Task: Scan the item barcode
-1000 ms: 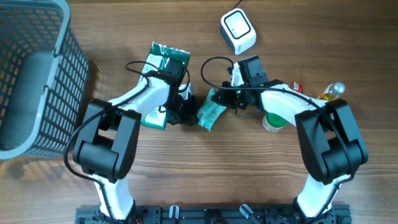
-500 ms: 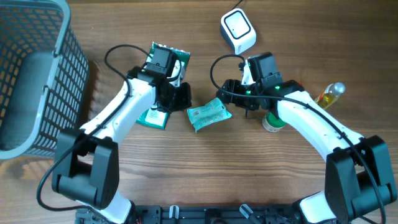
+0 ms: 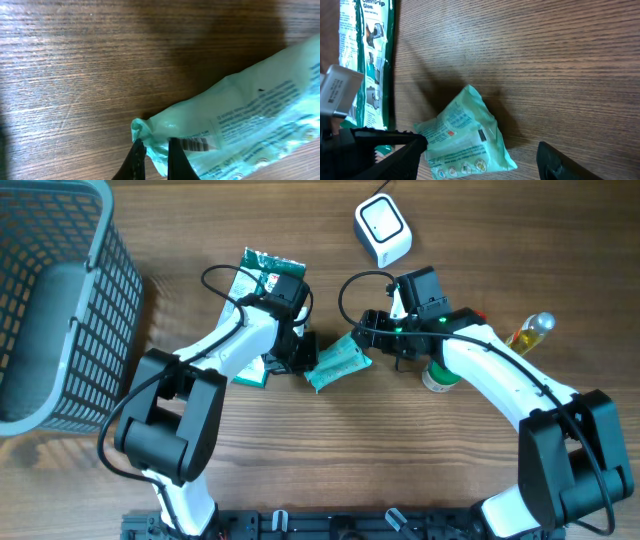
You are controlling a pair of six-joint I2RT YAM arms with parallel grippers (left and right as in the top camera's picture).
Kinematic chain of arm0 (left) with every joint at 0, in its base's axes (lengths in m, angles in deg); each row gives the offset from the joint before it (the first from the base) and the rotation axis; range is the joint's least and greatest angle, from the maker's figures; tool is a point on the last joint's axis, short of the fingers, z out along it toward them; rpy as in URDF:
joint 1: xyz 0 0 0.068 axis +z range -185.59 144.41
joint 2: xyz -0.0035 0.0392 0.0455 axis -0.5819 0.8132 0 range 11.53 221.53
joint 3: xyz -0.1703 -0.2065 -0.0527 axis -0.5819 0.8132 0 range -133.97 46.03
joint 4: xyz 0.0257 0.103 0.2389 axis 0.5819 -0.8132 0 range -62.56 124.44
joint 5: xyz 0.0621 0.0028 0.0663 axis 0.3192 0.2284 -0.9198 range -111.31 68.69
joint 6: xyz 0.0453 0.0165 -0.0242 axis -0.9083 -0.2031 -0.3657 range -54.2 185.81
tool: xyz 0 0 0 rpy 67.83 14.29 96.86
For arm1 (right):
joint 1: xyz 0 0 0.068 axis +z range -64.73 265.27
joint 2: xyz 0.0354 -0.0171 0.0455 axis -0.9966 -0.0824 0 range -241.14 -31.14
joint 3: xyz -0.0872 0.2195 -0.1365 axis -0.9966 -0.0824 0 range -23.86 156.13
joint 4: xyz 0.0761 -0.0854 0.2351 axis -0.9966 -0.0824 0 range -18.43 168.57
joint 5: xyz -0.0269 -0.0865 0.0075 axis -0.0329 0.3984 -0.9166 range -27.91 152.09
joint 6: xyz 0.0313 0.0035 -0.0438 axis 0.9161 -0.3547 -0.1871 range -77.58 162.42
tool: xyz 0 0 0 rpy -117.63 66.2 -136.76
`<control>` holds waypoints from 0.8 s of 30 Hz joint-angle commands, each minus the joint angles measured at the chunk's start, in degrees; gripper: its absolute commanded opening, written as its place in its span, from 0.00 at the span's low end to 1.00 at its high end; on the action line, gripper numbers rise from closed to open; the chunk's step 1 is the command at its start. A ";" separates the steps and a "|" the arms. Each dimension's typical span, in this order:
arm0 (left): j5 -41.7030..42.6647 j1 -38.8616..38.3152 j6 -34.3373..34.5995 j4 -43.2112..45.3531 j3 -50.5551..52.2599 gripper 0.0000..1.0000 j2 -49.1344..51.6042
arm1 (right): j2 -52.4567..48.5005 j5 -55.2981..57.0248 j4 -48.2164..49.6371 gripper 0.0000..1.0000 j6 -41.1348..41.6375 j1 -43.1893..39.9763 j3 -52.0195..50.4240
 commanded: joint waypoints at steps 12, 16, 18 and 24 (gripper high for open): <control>-2.08 -0.24 -0.11 -0.02 0.59 0.04 2.60 | -0.87 2.91 -0.11 0.75 0.13 0.20 -0.66; -2.08 -0.24 -0.11 -0.02 0.59 0.04 2.60 | -0.87 3.34 0.00 0.75 0.13 0.20 -0.94; -2.08 -0.24 -0.11 -0.02 0.59 0.04 2.60 | -0.87 3.82 -0.02 0.75 0.11 0.20 -0.94; -2.08 -0.24 -0.09 -0.02 0.59 0.04 2.60 | -0.87 3.98 0.00 0.75 0.11 0.20 -0.94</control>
